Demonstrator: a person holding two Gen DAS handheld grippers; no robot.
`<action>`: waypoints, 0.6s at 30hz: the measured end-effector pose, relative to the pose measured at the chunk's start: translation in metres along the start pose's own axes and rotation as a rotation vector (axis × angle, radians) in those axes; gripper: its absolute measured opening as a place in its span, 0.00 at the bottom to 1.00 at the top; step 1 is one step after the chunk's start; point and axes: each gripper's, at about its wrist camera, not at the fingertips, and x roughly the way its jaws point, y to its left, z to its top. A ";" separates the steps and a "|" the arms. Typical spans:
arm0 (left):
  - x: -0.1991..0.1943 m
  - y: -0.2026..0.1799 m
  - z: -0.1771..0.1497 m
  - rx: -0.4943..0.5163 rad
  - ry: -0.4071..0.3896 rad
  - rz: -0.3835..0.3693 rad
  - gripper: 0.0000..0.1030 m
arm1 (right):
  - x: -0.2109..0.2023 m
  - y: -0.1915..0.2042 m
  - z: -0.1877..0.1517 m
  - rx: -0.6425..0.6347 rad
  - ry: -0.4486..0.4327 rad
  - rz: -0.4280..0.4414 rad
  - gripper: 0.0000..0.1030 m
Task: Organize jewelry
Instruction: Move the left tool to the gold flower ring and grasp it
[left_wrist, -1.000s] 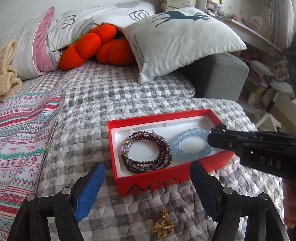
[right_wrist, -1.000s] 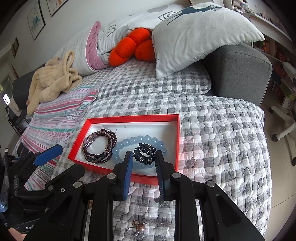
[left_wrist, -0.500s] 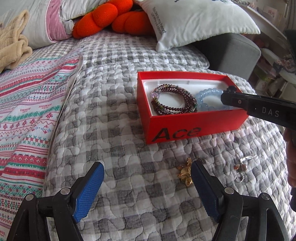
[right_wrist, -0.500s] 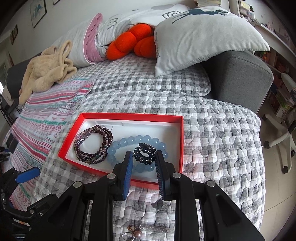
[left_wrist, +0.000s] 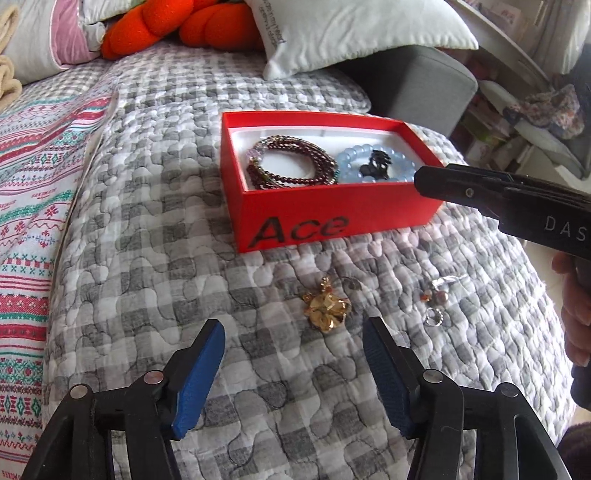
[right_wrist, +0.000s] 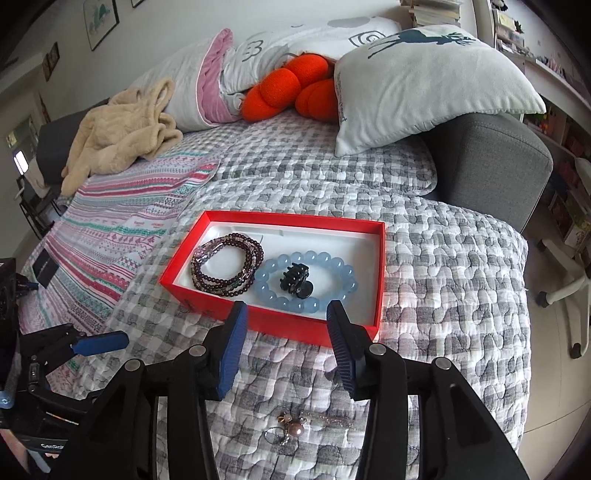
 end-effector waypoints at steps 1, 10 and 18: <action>0.001 -0.003 -0.002 0.016 0.006 -0.008 0.57 | -0.002 -0.001 -0.005 -0.001 0.007 -0.003 0.48; 0.013 -0.016 -0.009 0.078 0.018 -0.022 0.43 | -0.001 -0.010 -0.050 -0.043 0.095 -0.037 0.54; 0.031 -0.020 -0.007 0.094 0.027 0.004 0.42 | -0.006 -0.014 -0.076 -0.065 0.141 -0.018 0.54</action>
